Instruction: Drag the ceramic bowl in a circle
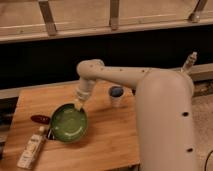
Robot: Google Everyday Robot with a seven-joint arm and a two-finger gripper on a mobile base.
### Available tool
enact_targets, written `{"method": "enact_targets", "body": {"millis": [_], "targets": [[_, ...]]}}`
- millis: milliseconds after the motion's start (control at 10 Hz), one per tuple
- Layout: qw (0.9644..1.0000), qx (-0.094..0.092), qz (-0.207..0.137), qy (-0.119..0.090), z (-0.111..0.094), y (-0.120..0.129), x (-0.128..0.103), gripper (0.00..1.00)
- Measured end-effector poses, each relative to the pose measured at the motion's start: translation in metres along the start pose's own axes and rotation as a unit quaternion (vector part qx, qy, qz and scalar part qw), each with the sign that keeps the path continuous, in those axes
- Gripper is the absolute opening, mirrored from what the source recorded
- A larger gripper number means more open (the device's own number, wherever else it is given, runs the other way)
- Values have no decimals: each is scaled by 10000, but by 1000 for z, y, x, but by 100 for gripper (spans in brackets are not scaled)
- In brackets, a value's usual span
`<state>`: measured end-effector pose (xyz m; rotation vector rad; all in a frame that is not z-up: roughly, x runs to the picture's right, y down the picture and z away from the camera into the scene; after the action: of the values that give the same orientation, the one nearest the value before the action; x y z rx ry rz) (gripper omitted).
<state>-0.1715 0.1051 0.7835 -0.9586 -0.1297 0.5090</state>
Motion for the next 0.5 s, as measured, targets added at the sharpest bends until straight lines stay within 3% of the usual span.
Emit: {"method": "enact_targets", "body": {"millis": [200,500], "targets": [[9995,-95,-241,158,11,24,-16,0],[9988,-216,-244,353,20,39,-7,0]]}}
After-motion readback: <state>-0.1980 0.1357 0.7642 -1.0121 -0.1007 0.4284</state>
